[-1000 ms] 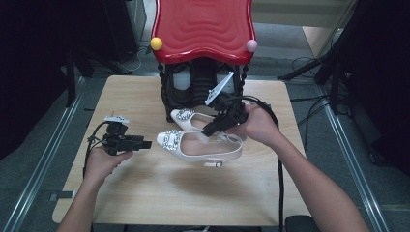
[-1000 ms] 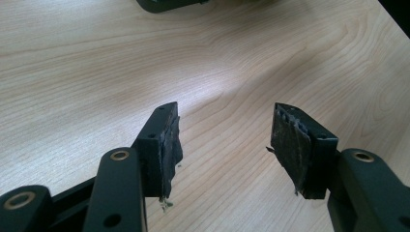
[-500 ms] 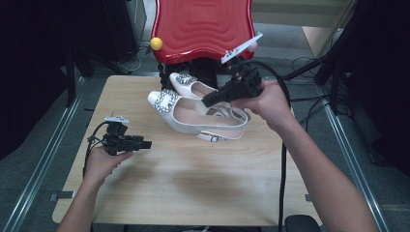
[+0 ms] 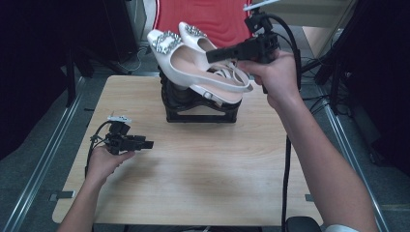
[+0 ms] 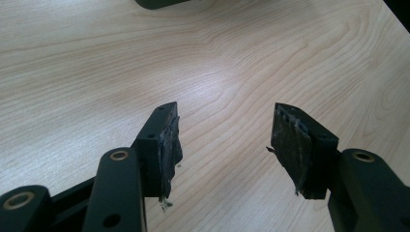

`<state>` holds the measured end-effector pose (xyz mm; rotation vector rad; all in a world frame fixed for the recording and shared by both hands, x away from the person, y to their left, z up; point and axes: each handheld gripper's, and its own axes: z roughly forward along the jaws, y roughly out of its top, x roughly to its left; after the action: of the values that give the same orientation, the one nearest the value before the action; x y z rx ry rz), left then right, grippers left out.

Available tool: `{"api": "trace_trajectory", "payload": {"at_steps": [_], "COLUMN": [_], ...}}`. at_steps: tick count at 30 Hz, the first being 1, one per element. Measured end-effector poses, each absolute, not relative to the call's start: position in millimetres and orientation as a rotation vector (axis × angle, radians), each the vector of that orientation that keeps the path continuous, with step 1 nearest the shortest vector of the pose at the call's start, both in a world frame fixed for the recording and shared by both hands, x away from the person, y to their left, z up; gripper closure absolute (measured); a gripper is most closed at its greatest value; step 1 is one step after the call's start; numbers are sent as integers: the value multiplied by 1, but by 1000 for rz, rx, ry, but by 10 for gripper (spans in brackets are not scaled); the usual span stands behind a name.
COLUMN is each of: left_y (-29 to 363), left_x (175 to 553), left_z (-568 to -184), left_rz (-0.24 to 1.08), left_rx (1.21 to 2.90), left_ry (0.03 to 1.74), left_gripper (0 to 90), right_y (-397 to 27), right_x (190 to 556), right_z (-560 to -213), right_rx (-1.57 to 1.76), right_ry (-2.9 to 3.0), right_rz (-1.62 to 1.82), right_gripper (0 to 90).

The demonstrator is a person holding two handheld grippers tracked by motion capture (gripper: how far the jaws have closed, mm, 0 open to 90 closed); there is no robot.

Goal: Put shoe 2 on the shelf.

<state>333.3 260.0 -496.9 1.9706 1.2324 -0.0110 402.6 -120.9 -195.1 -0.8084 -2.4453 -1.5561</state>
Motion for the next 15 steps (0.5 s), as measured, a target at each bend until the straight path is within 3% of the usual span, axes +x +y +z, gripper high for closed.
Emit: {"api": "trace_trajectory", "payload": {"at_steps": [15], "left_y": [256], "left_x": [338], "left_z": [-497], "left_rz": [-30], "left_rx": [1989], "left_ry": [1208], "left_gripper": [440], "right_y": [-114], "right_x": [459], "right_z": [-157], "right_rx": [-1271], "right_ry": [-2277], "right_rz": [-1788], "right_gripper": [864]}}
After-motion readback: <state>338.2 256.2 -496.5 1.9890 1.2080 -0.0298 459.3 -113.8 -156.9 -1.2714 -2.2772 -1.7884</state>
